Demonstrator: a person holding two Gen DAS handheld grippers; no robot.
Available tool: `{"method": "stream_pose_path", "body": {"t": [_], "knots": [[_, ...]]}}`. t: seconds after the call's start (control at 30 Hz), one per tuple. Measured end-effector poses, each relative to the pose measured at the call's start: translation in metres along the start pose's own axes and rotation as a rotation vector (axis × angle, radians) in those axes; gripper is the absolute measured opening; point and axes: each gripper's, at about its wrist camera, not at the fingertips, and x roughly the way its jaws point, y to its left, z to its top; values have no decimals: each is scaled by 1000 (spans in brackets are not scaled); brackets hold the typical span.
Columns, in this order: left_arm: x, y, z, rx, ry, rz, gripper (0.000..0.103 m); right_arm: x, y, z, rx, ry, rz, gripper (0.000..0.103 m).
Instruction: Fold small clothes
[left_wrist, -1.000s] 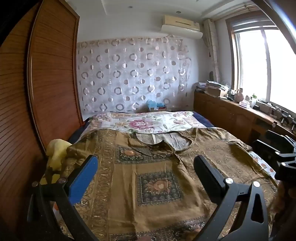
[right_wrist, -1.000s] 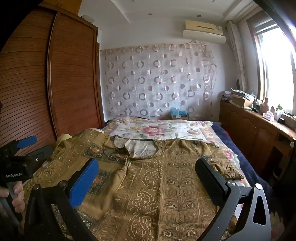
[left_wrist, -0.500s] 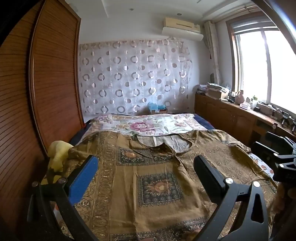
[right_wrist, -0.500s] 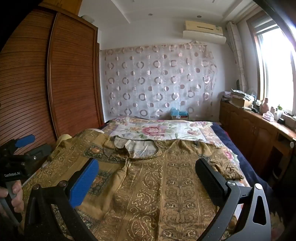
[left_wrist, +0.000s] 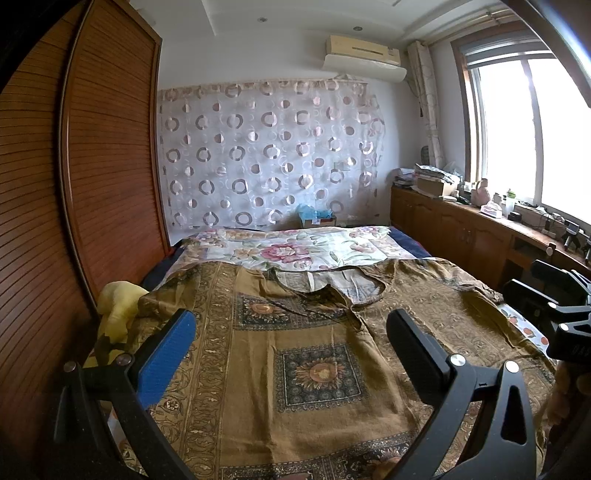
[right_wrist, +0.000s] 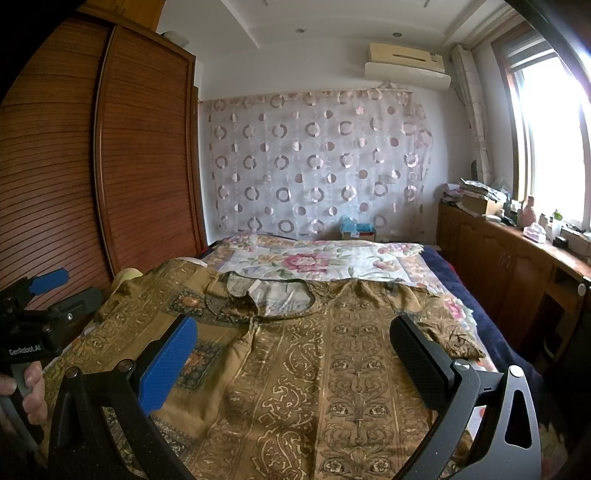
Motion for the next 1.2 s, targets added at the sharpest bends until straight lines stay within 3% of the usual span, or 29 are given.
{"method": "stream_pose_path", "body": {"t": [1.2], "knots": [[1, -3, -1, 2, -2, 2, 103, -2, -1, 1, 4, -1, -1, 103]]}}
